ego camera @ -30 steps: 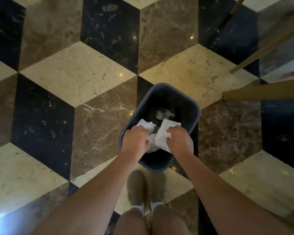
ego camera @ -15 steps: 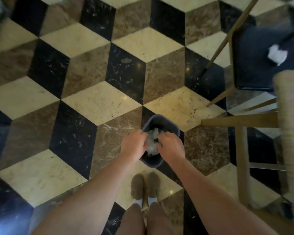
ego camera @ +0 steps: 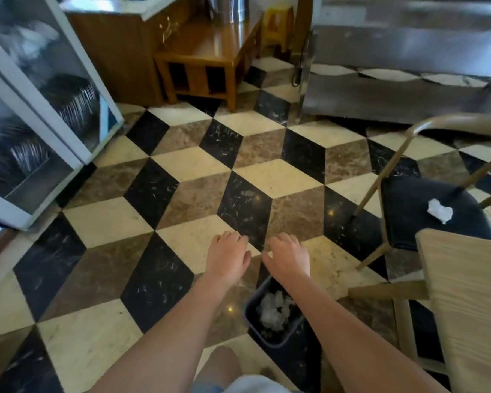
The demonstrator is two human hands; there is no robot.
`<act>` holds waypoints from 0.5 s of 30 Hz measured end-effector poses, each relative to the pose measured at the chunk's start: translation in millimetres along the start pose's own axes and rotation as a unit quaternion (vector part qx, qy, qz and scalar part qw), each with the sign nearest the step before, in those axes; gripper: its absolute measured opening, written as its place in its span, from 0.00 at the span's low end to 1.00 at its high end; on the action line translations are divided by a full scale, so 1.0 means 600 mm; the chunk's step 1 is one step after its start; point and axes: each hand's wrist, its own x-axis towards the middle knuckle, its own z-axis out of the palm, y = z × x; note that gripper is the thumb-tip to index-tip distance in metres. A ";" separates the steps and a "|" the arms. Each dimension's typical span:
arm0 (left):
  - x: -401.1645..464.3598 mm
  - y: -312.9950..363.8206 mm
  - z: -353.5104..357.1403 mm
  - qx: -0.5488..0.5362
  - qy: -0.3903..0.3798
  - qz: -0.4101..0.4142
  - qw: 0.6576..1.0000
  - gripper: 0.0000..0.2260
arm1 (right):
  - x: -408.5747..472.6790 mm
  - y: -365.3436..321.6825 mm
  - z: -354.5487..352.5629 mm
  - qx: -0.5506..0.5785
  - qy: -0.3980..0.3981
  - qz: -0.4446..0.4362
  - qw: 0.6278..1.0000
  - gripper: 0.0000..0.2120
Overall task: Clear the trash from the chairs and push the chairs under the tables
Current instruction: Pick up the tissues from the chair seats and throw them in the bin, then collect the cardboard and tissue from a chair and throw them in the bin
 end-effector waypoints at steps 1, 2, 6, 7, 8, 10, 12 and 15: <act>0.004 -0.011 -0.006 -0.001 0.003 -0.007 1.000 0.12 | 0.009 -0.012 -0.003 0.006 0.003 -0.004 1.000 0.12; 0.010 -0.023 -0.010 -0.005 0.004 -0.016 1.000 0.12 | 0.020 -0.023 -0.005 0.012 0.005 -0.007 1.000 0.12; 0.048 -0.087 -0.020 -0.015 0.005 -0.049 0.999 0.15 | 0.081 -0.066 -0.010 0.021 0.020 -0.014 0.999 0.15; 0.062 -0.107 -0.023 -0.016 0.010 -0.050 0.999 0.15 | 0.101 -0.077 -0.010 0.020 0.021 -0.015 0.999 0.15; 0.078 -0.128 -0.025 -0.017 0.015 -0.046 0.999 0.16 | 0.124 -0.088 -0.010 0.020 0.022 -0.012 0.999 0.14; 0.112 -0.172 -0.032 -0.016 0.022 -0.031 0.999 0.16 | 0.171 -0.112 -0.007 0.021 0.024 0.000 1.000 0.14; 0.146 -0.220 -0.044 -0.014 0.028 -0.012 0.999 0.16 | 0.218 -0.139 -0.002 0.020 0.027 0.015 0.999 0.15; 0.192 -0.291 -0.064 -0.004 0.028 -0.001 1.000 0.15 | 0.276 -0.184 0.005 0.033 0.021 0.037 0.999 0.16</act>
